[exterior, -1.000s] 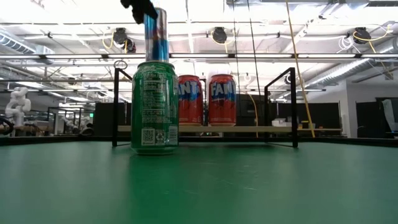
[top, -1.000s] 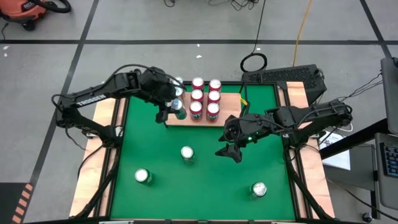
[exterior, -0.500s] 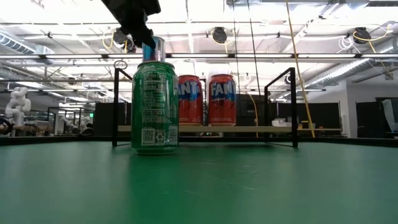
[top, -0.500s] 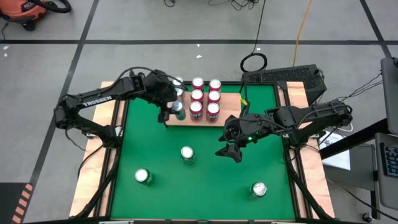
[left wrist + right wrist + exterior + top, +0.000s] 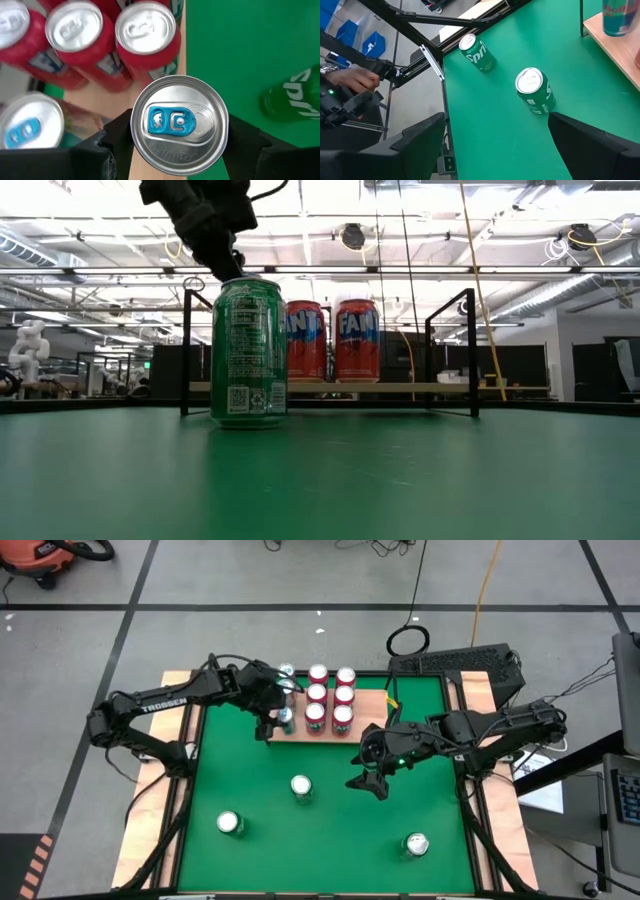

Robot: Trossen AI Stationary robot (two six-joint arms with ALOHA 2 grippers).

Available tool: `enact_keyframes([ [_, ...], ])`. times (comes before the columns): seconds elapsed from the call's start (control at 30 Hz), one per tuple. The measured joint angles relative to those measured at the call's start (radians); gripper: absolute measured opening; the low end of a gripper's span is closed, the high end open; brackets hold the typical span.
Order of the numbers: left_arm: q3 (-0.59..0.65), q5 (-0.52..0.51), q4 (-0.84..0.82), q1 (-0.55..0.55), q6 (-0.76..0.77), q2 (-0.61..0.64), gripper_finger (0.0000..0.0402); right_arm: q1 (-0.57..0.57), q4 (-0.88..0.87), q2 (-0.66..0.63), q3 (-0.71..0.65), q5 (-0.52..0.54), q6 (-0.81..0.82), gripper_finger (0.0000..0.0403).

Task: Place canned beverage on shelf
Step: Put the blue soda can on the shelf aligned with the other blue soda cans

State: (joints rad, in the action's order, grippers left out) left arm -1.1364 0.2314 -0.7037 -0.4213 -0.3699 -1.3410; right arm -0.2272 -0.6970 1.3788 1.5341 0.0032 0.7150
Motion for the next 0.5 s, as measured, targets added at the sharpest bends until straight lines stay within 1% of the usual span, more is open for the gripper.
enact_keyframes([
  [0.23,0.041,-0.005,0.048,0.0,-0.032,0.0,0.0225,0.0,0.0,0.0,0.0,0.0,-0.005,0.0345],
  [0.4,0.05,-0.057,0.045,-0.001,-0.04,0.0,0.0226,0.0,0.0,0.0,0.0,0.0,-0.005,0.0345],
  [0.5,0.05,-0.067,0.056,-0.002,-0.08,-0.003,0.0229,0.003,0.0,0.0,0.0,0.0,-0.006,0.0345],
])
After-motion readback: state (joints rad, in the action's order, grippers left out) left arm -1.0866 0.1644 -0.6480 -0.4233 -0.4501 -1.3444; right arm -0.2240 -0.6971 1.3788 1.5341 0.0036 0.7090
